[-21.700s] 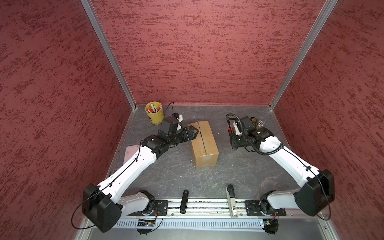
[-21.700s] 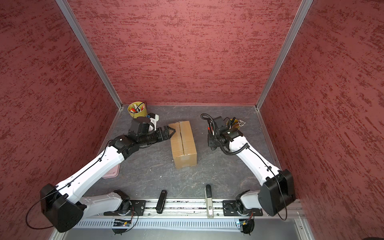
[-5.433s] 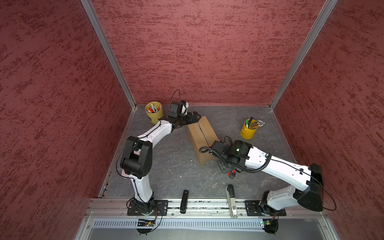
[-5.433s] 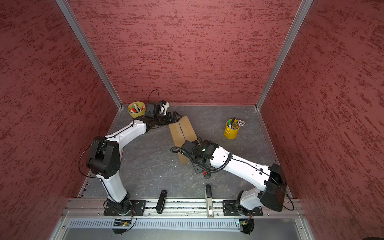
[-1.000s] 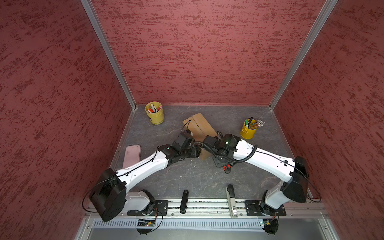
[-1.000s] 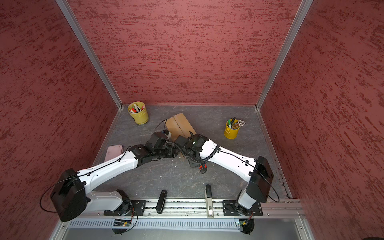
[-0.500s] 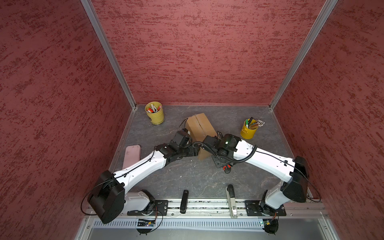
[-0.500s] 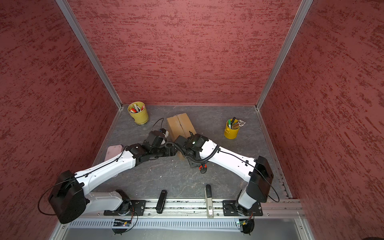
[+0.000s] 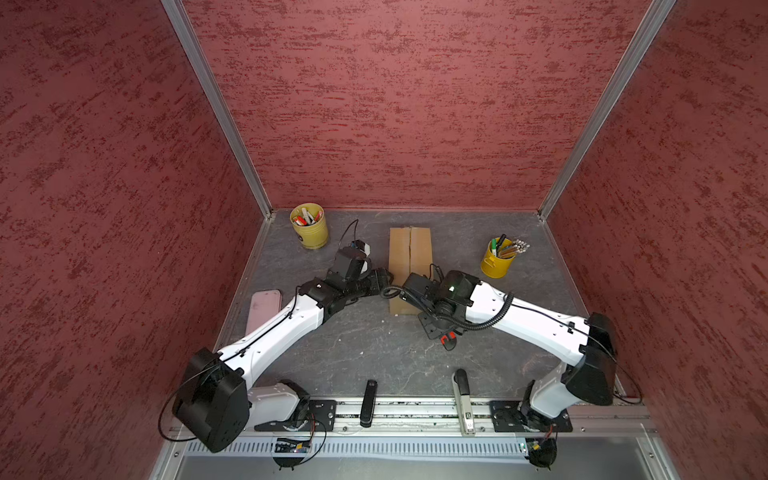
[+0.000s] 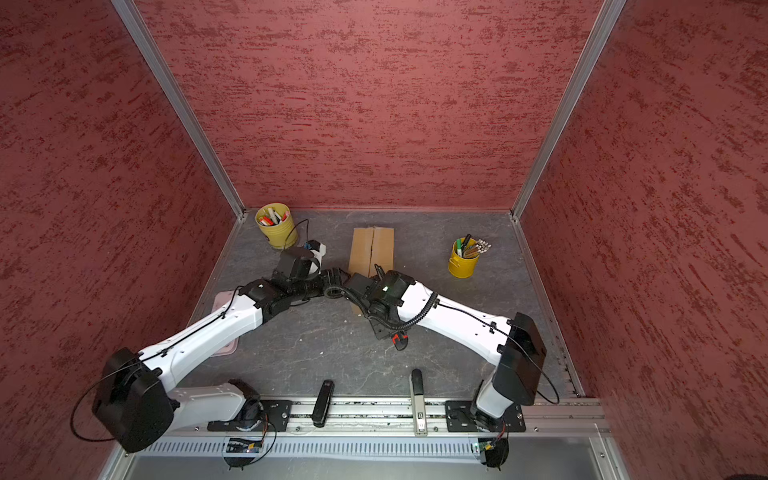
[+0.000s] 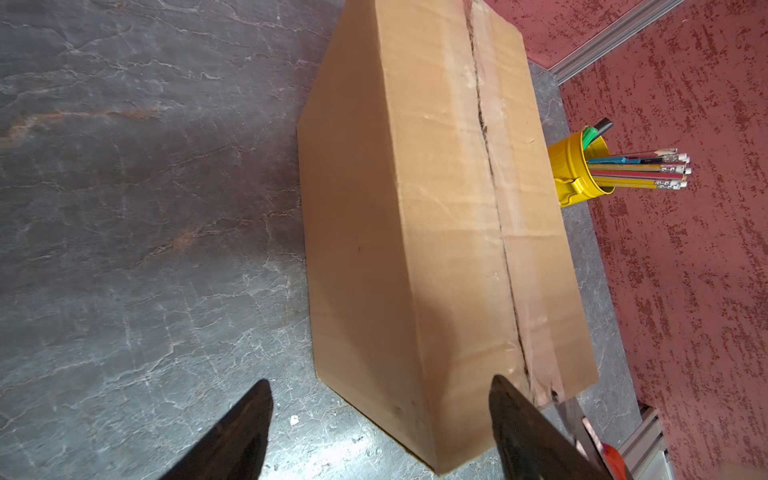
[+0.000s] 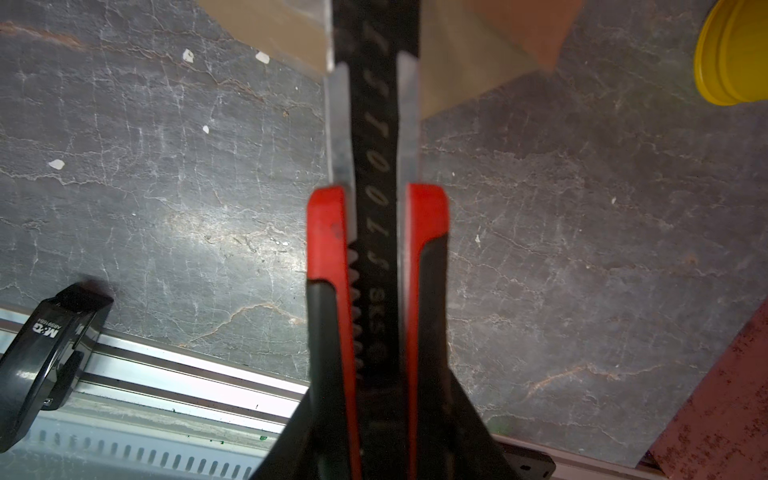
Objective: Unpack the express box
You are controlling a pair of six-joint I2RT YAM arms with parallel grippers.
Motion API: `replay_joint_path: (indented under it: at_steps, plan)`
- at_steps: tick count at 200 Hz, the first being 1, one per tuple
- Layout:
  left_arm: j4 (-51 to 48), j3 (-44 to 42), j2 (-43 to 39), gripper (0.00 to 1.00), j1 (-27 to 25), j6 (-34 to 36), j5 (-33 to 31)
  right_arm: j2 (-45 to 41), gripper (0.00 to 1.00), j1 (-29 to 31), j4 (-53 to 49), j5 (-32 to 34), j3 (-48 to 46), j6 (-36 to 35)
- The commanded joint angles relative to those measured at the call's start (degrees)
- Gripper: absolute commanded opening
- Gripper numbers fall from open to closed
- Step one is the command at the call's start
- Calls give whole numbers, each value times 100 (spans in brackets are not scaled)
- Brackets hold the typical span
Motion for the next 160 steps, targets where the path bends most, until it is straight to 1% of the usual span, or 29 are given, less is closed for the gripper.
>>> replay_joint_path:
  at_steps: [1,17,38,69,118,160]
  plan:
    - [74,35,11,80,170,168,107,45,0,52,75,-87,22,-34]
    - [152,64,113,78,273,225,120,61,0,52,-21,-36,81,-4]
    - [251,99,277,68,386,280,138,95,0,52,-216,98,188,57]
    - [472,91,480,60,442,279,227,190,0,52,-559,344,361,205]
    - [894,82,801,57,407,192,484,183,0,17,-605,397,494,283]
    - [1056,121,932,56,259,104,571,243,0,-25,-548,340,529,231]
